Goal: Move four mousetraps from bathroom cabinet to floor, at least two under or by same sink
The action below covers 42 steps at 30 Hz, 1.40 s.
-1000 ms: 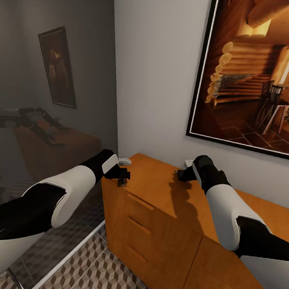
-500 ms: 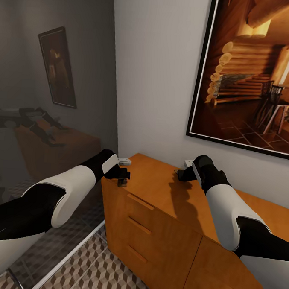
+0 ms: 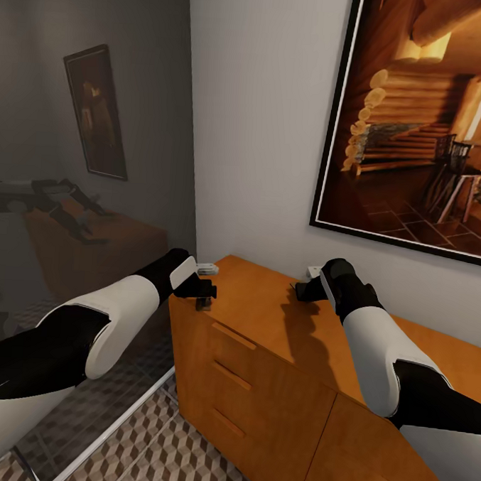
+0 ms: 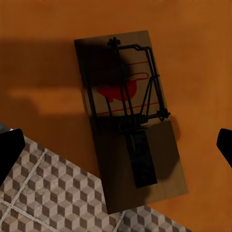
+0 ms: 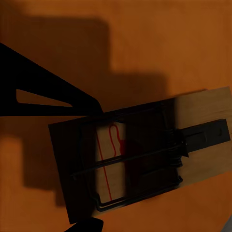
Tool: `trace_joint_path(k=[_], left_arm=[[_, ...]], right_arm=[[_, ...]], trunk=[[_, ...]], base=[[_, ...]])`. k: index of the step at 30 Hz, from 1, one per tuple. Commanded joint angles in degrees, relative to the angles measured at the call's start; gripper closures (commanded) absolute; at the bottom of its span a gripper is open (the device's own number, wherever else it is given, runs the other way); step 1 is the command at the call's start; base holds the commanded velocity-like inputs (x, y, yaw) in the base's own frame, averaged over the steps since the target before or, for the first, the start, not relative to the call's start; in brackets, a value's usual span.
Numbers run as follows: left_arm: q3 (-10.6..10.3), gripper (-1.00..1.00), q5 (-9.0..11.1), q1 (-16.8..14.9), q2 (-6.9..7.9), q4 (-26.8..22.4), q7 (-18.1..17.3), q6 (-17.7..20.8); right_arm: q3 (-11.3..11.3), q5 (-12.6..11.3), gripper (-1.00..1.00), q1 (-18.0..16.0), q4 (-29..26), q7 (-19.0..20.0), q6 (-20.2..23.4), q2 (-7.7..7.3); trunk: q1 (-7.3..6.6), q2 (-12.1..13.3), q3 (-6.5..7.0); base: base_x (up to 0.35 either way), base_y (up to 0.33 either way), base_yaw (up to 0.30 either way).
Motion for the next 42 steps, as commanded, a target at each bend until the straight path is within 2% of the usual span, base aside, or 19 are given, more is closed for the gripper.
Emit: trace_joint_path(k=[1,42], left_arm=[[-0.38,-1.00,0.62,-0.03,0.01,-0.08,0.37,0.22],[-0.38,-1.00,0.68,-0.03,0.01,-0.25,0.29,-0.04]], right_arm=[[-0.45,0.53,1.00,-0.04,-0.08,0.34,0.17,0.08],[-0.45,0.62,1.00,-0.04,-0.11,0.35,0.17,0.08]], trunk=[[0.00,-0.04,-0.06],[0.00,-0.04,-0.06]], base=[[0.000,0.000,0.000],[0.000,0.000,0.000]])
